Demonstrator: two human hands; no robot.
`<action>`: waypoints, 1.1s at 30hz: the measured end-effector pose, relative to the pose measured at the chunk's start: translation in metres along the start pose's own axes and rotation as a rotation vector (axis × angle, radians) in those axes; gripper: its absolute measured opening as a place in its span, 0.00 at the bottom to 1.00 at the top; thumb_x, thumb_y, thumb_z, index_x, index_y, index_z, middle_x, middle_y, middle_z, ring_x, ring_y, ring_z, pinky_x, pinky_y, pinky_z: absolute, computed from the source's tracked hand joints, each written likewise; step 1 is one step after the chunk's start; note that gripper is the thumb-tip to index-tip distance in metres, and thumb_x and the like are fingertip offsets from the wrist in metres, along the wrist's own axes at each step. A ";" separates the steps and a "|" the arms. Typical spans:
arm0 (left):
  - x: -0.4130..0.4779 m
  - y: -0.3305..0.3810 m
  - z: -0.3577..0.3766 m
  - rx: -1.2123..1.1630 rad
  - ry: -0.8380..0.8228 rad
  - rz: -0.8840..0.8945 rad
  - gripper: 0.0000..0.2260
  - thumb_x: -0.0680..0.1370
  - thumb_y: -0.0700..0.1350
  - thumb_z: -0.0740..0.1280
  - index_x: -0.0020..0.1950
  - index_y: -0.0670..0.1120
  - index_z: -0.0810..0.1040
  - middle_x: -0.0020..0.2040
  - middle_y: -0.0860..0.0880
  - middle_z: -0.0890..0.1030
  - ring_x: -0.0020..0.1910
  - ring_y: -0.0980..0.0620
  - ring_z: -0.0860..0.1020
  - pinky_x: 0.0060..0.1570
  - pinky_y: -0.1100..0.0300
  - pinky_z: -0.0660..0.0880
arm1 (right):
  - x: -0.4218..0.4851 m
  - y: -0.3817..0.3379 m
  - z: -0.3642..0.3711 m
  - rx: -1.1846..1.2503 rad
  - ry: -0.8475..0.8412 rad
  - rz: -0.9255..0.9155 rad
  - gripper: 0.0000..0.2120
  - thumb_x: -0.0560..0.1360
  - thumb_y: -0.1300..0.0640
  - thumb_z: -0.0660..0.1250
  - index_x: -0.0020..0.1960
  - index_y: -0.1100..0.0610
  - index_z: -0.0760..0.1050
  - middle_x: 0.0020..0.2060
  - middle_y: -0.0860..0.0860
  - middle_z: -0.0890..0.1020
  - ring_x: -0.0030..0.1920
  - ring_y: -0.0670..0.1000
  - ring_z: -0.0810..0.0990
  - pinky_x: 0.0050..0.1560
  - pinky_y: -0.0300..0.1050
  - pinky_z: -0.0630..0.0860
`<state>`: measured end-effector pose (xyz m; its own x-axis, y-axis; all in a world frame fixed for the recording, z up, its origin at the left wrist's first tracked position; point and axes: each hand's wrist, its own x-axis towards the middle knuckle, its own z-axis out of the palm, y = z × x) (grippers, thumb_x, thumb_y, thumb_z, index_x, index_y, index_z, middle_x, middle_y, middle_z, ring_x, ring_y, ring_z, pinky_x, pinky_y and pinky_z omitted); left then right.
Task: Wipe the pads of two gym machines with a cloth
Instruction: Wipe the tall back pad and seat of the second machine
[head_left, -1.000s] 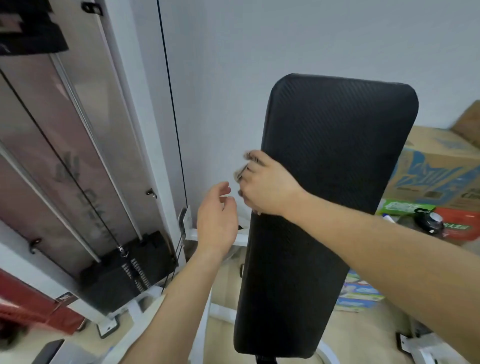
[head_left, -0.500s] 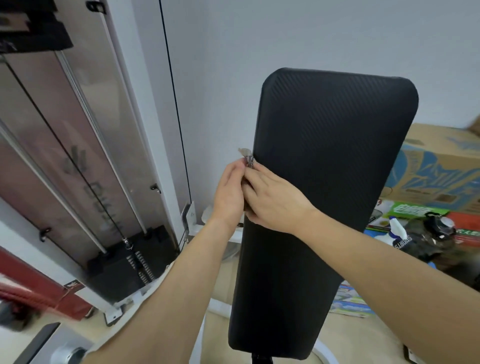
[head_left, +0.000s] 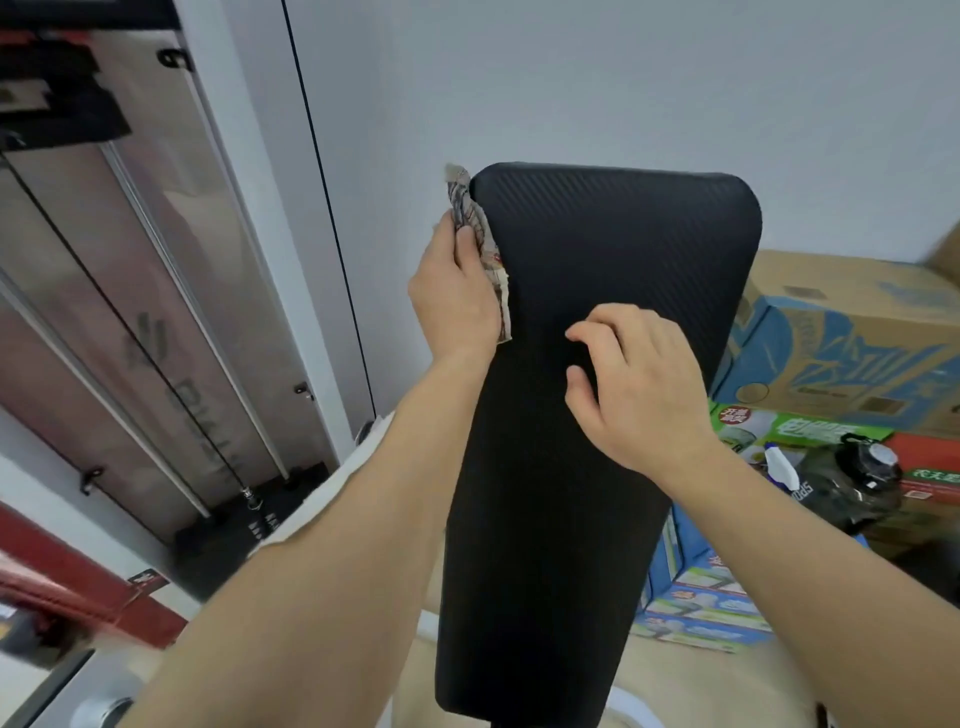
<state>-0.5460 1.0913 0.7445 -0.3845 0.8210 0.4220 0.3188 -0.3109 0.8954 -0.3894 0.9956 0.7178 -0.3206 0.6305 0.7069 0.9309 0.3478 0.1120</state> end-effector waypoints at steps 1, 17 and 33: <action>-0.007 -0.010 0.002 0.032 0.020 0.022 0.16 0.85 0.47 0.55 0.71 0.49 0.75 0.57 0.53 0.82 0.54 0.58 0.78 0.56 0.64 0.74 | 0.005 -0.001 0.001 0.007 0.031 0.019 0.15 0.75 0.54 0.65 0.59 0.60 0.77 0.54 0.57 0.78 0.52 0.56 0.76 0.51 0.50 0.71; -0.061 -0.074 -0.013 0.215 0.029 -0.047 0.14 0.86 0.48 0.53 0.59 0.46 0.77 0.44 0.50 0.80 0.41 0.51 0.77 0.40 0.59 0.68 | -0.026 -0.015 0.055 -0.047 0.054 -0.019 0.11 0.74 0.59 0.66 0.54 0.59 0.79 0.54 0.57 0.79 0.53 0.58 0.77 0.53 0.54 0.69; -0.228 -0.244 -0.042 0.376 -0.095 -0.427 0.13 0.85 0.48 0.52 0.51 0.46 0.74 0.37 0.47 0.77 0.39 0.45 0.78 0.39 0.54 0.70 | -0.144 -0.047 0.123 0.025 -0.045 -0.099 0.10 0.73 0.59 0.66 0.53 0.58 0.79 0.54 0.57 0.79 0.56 0.57 0.73 0.55 0.55 0.68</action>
<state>-0.5727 0.9593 0.4358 -0.4723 0.8814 0.0043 0.4457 0.2346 0.8639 -0.4089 0.9737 0.5249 -0.4191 0.6223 0.6612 0.8896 0.4271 0.1619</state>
